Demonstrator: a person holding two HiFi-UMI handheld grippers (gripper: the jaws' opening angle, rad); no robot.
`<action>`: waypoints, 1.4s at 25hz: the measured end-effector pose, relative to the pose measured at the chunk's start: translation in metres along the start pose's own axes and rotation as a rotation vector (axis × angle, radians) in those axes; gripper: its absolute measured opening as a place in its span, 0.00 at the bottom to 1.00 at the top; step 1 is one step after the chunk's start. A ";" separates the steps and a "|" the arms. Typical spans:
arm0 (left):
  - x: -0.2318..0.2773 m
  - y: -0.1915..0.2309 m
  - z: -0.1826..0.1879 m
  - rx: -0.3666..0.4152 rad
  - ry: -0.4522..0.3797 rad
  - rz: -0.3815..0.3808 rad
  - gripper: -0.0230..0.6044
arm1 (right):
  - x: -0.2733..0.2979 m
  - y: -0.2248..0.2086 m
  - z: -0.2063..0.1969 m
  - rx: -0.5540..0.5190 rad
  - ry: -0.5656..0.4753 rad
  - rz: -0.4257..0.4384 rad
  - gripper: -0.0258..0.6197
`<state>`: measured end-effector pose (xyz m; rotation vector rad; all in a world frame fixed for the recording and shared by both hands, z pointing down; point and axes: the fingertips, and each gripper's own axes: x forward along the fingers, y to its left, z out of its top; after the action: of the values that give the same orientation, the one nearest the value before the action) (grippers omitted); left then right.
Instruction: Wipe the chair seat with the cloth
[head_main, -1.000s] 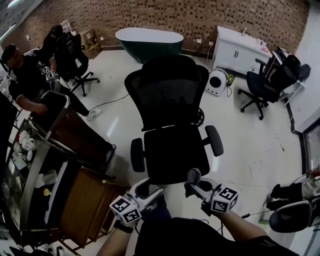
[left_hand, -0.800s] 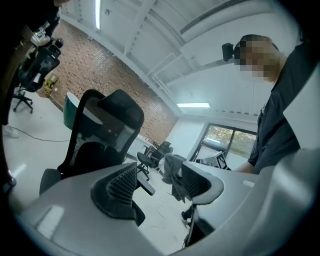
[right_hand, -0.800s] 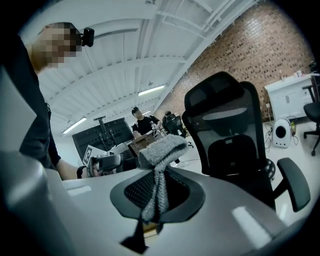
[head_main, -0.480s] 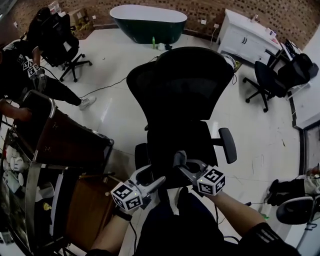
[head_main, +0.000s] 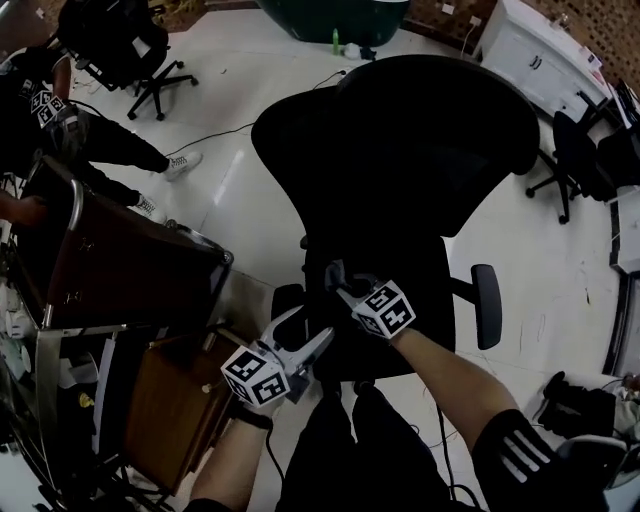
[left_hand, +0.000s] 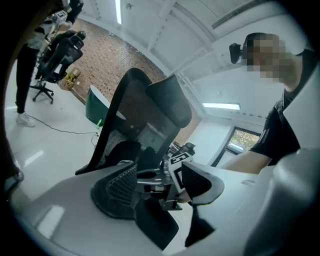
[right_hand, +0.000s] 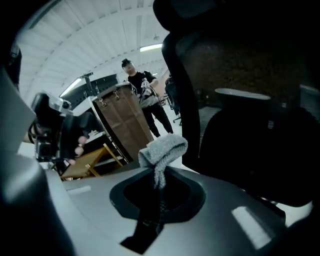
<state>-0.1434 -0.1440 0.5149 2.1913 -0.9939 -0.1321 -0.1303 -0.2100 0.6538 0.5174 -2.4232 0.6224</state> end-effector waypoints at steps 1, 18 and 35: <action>0.004 0.007 -0.006 -0.012 -0.003 0.005 0.52 | 0.018 -0.009 -0.010 -0.014 0.033 0.000 0.09; 0.056 0.039 -0.040 -0.045 0.003 -0.014 0.52 | 0.161 -0.134 -0.147 -0.319 0.385 -0.035 0.09; 0.084 0.030 -0.055 -0.040 0.055 -0.037 0.52 | -0.035 -0.320 -0.212 -0.149 0.474 -0.448 0.09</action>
<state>-0.0839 -0.1842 0.5905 2.1660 -0.9125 -0.1074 0.1444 -0.3494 0.8853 0.7271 -1.8101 0.3210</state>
